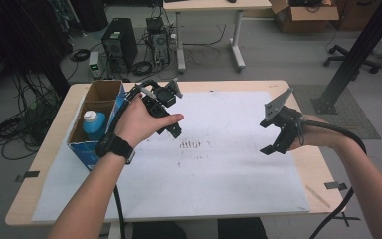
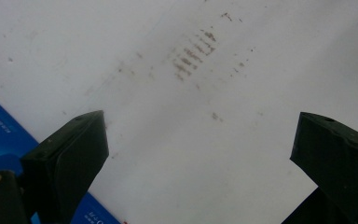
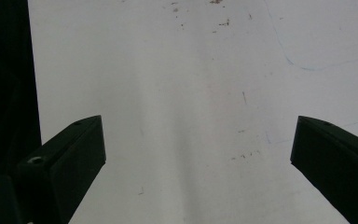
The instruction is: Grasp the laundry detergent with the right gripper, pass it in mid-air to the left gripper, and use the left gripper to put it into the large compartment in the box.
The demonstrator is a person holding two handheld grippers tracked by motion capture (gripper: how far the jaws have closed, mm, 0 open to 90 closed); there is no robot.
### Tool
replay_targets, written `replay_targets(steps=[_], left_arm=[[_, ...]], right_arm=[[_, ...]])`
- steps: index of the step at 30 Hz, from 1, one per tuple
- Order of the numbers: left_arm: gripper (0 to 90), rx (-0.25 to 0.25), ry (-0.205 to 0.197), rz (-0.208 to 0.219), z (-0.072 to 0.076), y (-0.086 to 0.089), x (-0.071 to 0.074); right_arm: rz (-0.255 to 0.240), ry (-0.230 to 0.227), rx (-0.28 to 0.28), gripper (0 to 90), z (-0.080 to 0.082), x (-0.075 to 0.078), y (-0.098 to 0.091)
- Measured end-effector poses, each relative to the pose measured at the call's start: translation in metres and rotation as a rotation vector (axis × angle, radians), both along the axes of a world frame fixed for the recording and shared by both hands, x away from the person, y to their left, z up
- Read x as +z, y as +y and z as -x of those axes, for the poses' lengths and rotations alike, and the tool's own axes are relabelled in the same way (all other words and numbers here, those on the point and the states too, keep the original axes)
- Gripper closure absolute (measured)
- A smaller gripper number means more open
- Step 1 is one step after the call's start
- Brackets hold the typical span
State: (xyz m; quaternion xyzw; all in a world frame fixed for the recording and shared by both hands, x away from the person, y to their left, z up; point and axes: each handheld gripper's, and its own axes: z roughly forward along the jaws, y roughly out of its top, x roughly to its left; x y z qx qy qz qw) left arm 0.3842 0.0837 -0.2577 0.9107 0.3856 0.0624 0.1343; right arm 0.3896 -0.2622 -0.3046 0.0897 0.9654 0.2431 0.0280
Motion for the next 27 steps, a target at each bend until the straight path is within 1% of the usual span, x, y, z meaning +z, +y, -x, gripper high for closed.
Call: replay_targets(steps=[2, 5, 11, 17, 22, 27], left_arm=[[4.3, -0.005, 0.005, -0.005, 0.0000, -0.0015, -0.0011], [4.3, -0.012, 0.019, 0.007, 0.0001, -0.0017, -0.0015], [4.2, -0.007, 0.020, 0.004, -0.0001, -0.0001, -0.0015], [4.2, 0.000, 0.024, 0.012, -0.0003, 0.0022, -0.0014], [4.2, -0.008, 0.025, 0.008, 0.0008, 0.0020, -0.0009], [4.2, -0.010, 0.026, 0.015, 0.0011, 0.0020, -0.0006]], right_arm=[[0.003, 0.002, 0.000, 2.9, 0.0006, -0.0007, 0.0000], [0.004, 0.002, 0.002, 2.9, 0.0009, -0.0016, -0.0005], [0.007, 0.003, 0.004, 2.8, 0.0021, -0.0016, -0.0011], [0.007, -0.001, 0.010, 2.6, 0.0028, -0.0006, -0.0006], [0.006, -0.002, 0.011, 2.6, 0.0035, -0.0002, -0.0001], [0.010, 0.000, 0.013, 2.6, 0.0042, -0.0010, 0.0003]])
